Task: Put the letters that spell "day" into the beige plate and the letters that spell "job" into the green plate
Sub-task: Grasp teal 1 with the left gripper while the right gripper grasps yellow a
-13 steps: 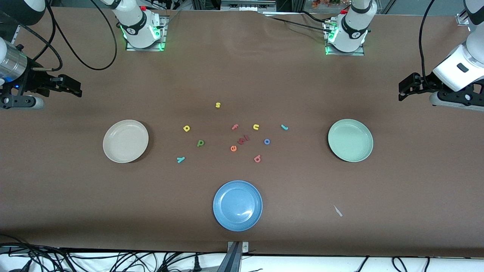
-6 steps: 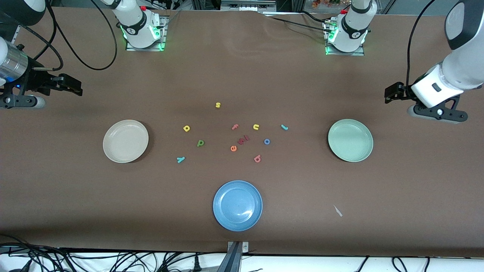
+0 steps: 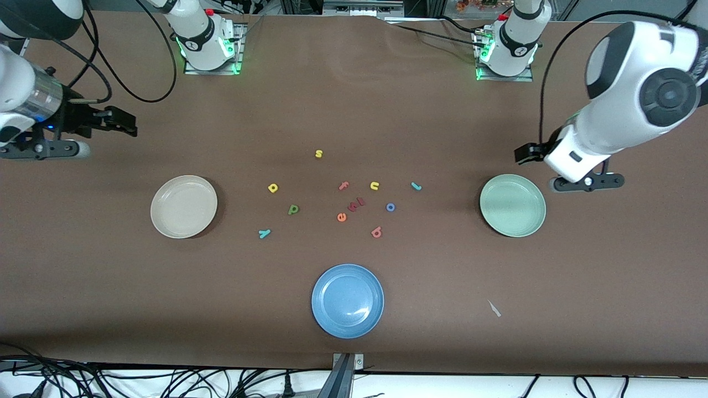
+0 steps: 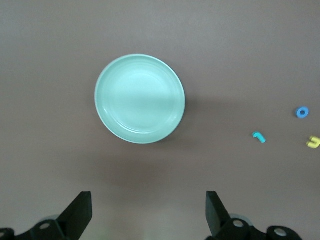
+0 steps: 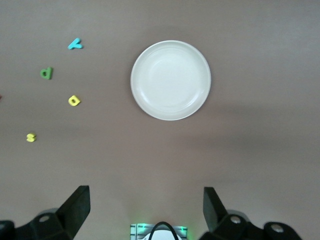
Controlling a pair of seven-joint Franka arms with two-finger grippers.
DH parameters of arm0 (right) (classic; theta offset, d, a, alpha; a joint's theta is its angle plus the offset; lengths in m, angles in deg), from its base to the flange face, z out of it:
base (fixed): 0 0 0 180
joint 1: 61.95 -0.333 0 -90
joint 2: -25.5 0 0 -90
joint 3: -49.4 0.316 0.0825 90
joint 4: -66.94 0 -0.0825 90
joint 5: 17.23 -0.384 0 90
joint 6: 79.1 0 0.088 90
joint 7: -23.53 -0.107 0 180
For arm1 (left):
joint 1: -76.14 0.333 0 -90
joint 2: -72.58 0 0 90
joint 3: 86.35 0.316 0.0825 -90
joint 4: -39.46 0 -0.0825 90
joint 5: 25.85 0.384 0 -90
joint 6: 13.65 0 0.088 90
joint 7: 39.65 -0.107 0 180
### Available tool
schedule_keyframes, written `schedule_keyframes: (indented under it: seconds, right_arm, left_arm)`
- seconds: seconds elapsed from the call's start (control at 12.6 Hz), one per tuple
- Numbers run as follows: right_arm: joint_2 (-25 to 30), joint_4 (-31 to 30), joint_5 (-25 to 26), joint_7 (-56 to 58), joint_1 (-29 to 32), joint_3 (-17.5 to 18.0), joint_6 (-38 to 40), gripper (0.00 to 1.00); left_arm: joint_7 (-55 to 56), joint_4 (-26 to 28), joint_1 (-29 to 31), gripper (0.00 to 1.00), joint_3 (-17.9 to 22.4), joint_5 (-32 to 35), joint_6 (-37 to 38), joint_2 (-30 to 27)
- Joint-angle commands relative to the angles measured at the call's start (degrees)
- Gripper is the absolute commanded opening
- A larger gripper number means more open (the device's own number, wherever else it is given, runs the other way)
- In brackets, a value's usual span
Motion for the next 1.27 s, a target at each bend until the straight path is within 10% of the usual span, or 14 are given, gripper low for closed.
schedule_keyframes:
  seconds: [0.0,0.63,1.19]
  right_arm:
    - [-0.9,-1.4,-3.2,-0.4,0.0,0.9,-1.6,1.0]
    - [-5.7,-9.4,-3.4,-5.9,-0.1,6.6,-15.1,1.0]
    - [-17.5,-12.2,-2.5,-8.7,-5.8,8.2,-28.8,1.0]
  left_arm:
    - [13.1,-0.7,-0.6,1.0,-2.7,-1.7,-1.6,2.6]
    - [51.9,-1.2,-13.0,1.0,-4.5,-0.4,-20.1,19.7]
    - [59.0,-0.7,-14.8,1.0,-4.2,0.7,-29.7,27.5]
